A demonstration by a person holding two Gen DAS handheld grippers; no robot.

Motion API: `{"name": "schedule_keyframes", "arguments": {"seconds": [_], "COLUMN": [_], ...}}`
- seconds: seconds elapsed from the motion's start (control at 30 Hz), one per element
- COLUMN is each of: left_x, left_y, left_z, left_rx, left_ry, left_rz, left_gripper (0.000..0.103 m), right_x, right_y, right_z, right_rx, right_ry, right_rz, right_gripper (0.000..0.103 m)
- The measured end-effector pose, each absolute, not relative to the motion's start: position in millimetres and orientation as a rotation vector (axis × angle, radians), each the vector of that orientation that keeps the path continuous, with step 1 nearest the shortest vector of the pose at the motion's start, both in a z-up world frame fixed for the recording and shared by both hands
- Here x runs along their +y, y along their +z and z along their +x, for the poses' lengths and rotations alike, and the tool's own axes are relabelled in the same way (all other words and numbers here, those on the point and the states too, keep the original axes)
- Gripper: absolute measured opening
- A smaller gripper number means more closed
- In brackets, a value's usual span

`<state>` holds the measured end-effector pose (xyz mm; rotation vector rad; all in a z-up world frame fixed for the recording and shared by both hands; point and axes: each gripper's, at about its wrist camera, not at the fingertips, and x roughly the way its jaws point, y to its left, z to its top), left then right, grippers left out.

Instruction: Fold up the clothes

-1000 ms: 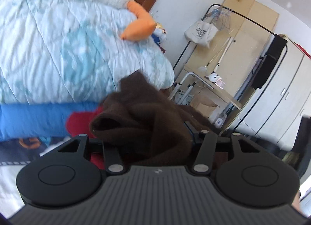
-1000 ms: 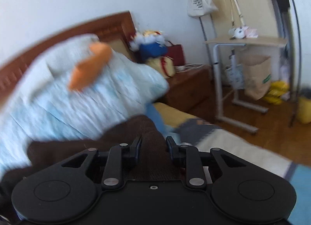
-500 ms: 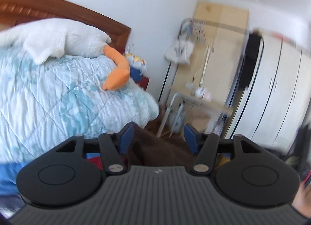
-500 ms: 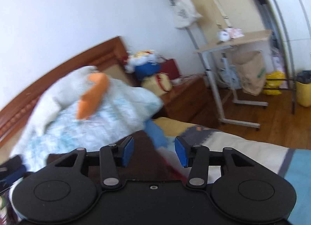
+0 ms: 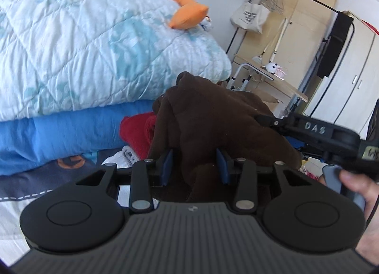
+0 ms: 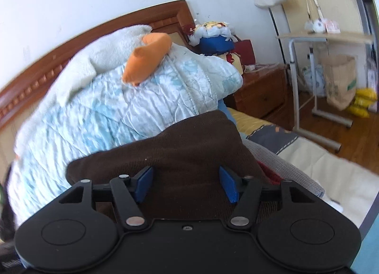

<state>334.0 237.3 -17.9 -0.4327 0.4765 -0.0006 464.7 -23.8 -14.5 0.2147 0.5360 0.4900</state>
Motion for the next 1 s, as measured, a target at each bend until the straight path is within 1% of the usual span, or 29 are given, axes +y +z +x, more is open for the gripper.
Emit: {"name": "schedule_keyframes", "arguments": {"seconds": [0.13, 0.27, 0.43, 0.47, 0.5, 0.53, 0.57, 0.7, 0.8, 0.87, 0.93, 1.0], "left_x": [242.3, 239.6, 230.3, 228.7, 228.6, 231.0, 234.8, 240.5, 218.6, 200.6, 182.0, 163.4], "left_y": [-30.8, -42.1, -18.4, -11.0, -3.7, 2.5, 8.0, 21.2, 19.4, 11.7, 2.2, -7.3], "left_z": [330.7, 321.3, 319.9, 318.1, 315.9, 313.0, 309.9, 273.6, 239.3, 223.4, 209.7, 196.0], "left_rx": [0.465, 0.459, 0.456, 0.452, 0.458, 0.488, 0.529, 0.579, 0.614, 0.645, 0.677, 0.709], "left_ry": [0.026, 0.059, 0.062, 0.060, 0.066, 0.084, 0.108, 0.119, 0.097, 0.087, 0.079, 0.071], "left_rz": [-0.493, -0.517, -0.426, -0.413, -0.412, -0.429, -0.452, -0.452, -0.350, -0.300, -0.257, -0.214], "left_gripper": [0.041, 0.041, 0.044, 0.051, 0.066, 0.078, 0.095, 0.096, 0.096, 0.096, 0.096, 0.096], "right_x": [-20.0, -11.6, -22.2, -25.1, -27.1, -29.9, -33.3, -50.8, -70.7, -82.3, -86.7, -91.9], "right_y": [-25.5, -25.3, -0.3, 6.0, 12.9, 19.9, 26.3, 41.3, 40.1, 36.3, 30.6, 23.5], "right_z": [462.2, 453.5, 428.4, 421.9, 410.7, 395.4, 380.1, 317.0, 276.1, 249.2, 222.7, 208.9], "right_rx": [0.521, 0.522, 0.491, 0.481, 0.458, 0.431, 0.414, 0.368, 0.396, 0.401, 0.380, 0.432], "right_ry": [0.481, 0.462, 0.355, 0.326, 0.287, 0.258, 0.252, 0.282, 0.291, 0.235, 0.095, 0.038], "right_rz": [0.233, 0.175, 0.199, 0.208, 0.206, 0.205, 0.205, 0.182, 0.212, 0.216, 0.154, 0.133], "right_gripper": [0.066, 0.066, 0.067, 0.069, 0.073, 0.077, 0.077, 0.079, 0.079, 0.079, 0.079, 0.080]}}
